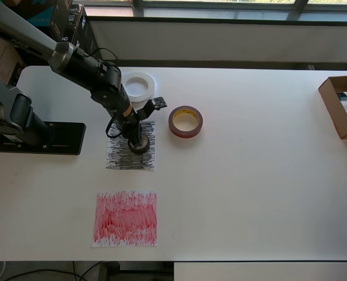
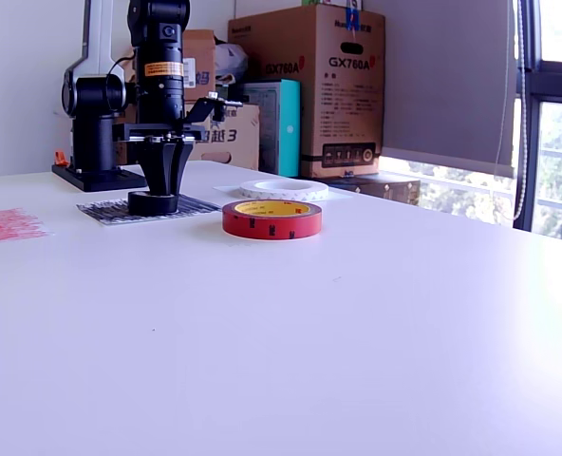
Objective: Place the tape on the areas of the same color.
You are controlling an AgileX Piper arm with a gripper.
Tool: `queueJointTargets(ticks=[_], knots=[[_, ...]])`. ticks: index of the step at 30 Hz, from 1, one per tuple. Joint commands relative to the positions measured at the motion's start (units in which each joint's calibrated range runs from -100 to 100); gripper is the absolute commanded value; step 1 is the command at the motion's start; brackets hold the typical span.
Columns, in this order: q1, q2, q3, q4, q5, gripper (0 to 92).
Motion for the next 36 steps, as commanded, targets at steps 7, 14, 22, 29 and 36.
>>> queueJointTargets(ticks=[7,14,22,29,36], knots=[[0.3,-2.4,1.6,0.3,2.9,0.0],[-0.1,-4.5,2.0,0.3,2.9,0.0],[-0.1,-4.9,3.7,0.3,2.9,0.0],[0.0,-4.8,3.7,0.3,2.8,0.0],[0.4,-4.8,3.7,0.4,2.3,12.5]])
